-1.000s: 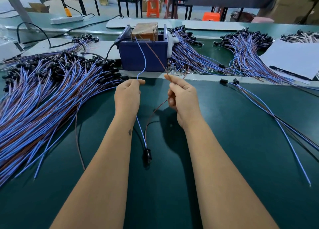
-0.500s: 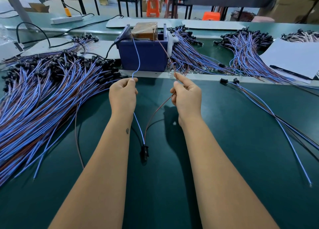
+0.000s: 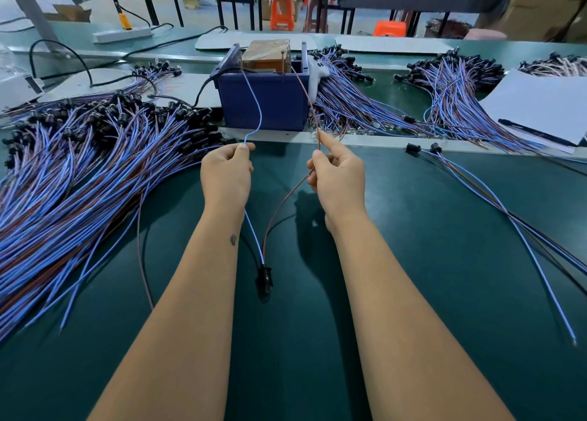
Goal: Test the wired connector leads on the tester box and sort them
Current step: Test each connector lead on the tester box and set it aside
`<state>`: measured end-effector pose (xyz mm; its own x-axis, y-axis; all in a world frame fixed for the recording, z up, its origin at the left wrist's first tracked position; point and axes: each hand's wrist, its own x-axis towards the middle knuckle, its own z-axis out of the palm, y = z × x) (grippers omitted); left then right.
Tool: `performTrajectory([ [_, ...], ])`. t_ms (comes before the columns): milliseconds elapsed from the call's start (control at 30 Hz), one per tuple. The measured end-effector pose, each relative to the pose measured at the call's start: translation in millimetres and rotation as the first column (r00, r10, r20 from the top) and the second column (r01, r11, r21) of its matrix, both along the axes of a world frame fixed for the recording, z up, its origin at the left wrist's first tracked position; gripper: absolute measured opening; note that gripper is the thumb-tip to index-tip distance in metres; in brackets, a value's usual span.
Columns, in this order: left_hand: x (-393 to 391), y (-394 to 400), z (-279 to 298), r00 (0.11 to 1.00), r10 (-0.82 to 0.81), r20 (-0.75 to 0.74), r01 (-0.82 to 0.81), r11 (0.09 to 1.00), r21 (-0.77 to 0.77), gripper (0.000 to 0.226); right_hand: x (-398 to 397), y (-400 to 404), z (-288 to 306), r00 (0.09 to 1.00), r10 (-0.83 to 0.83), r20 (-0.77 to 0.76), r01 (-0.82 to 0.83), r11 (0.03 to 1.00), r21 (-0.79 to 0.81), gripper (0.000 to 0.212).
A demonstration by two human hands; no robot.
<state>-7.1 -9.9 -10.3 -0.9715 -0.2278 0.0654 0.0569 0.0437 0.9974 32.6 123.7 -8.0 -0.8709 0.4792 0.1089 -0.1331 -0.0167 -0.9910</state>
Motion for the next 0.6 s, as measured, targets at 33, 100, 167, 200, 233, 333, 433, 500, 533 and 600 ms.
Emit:
performTrajectory([
  [33,0.0,0.0,0.0,1.000,-0.003,0.002,0.003,1.000,0.002,0.026,-0.4,-0.2,-0.2,1.000,0.002,0.000,-0.002,1.000,0.011,0.041],
  [100,-0.1,0.1,0.2,1.000,-0.006,0.007,0.006,1.000,0.006,0.025,-1.3,-0.5,-0.4,1.000,0.005,-0.004,-0.005,1.000,0.029,0.041],
  [167,0.6,0.3,1.2,1.000,-0.012,0.004,0.012,1.000,0.011,0.025,-2.3,-0.6,-0.6,1.000,0.008,-0.003,-0.007,0.999,0.052,0.040],
  [200,1.1,0.7,1.6,1.000,-0.014,0.000,0.014,1.000,0.011,0.025,-3.0,-1.0,-0.7,1.000,0.010,0.000,-0.010,0.998,0.068,0.040],
  [233,1.5,1.0,2.1,1.000,-0.016,-0.004,0.016,1.000,0.007,0.025,-3.5,-1.1,-0.7,1.000,0.013,0.002,-0.013,0.997,0.082,0.040],
  [333,2.4,1.3,3.1,1.000,-0.017,-0.009,0.017,1.000,-0.001,0.025,-4.4,-1.9,-1.3,1.000,0.019,-0.003,-0.018,0.996,0.088,0.040],
  [433,2.1,0.3,3.9,1.000,-0.018,-0.010,0.018,1.000,0.003,0.025,-5.0,-1.5,-1.7,1.000,0.016,-0.001,-0.016,0.995,0.095,0.040],
  [500,1.9,-0.2,4.0,1.000,-0.016,-0.009,0.016,1.000,0.006,0.025,-5.4,-1.1,-1.8,1.000,0.017,-0.002,-0.017,0.995,0.098,0.041],
  [533,1.8,0.1,3.6,1.000,-0.013,-0.006,0.013,1.000,0.006,0.025,-5.7,-1.1,-1.9,1.000,0.018,-0.002,-0.018,0.995,0.099,0.041],
  [600,1.5,0.4,3.0,1.000,-0.010,0.001,0.010,1.000,0.011,0.025,-6.0,-1.0,-2.0,1.000,0.020,-0.003,-0.019,0.994,0.105,0.041],
])
